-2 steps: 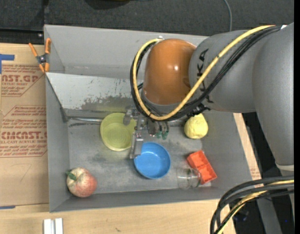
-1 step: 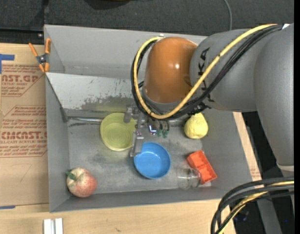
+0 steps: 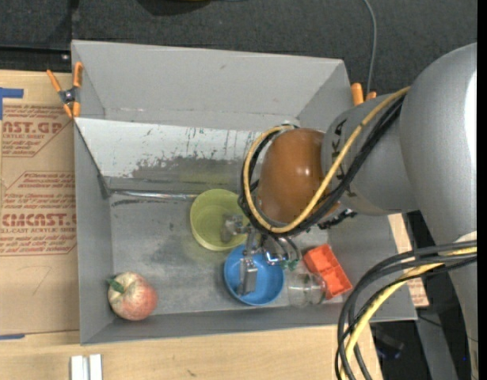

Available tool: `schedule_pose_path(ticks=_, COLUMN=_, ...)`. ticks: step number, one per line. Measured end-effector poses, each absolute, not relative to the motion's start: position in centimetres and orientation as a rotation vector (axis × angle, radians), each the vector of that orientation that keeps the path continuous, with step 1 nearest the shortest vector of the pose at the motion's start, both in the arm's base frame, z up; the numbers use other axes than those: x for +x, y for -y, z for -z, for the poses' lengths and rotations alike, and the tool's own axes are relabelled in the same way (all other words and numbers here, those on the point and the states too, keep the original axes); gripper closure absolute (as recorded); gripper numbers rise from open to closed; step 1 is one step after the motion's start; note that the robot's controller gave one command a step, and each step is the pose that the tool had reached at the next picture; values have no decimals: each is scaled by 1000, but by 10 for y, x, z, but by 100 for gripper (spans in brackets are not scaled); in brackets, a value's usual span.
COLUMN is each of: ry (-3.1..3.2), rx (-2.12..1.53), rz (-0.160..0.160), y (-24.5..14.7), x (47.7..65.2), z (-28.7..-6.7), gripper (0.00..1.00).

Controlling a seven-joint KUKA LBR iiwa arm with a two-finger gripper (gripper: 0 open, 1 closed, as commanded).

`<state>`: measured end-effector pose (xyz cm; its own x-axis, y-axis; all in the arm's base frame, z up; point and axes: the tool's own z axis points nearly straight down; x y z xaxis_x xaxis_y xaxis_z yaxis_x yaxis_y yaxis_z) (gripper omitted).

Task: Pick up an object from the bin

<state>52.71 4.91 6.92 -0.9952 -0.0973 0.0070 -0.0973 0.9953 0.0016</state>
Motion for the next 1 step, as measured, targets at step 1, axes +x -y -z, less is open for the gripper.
schedule_pose_path(ticks=1, ry=3134, rx=266, rz=3, y=-25, x=542, z=-103, gripper=0)
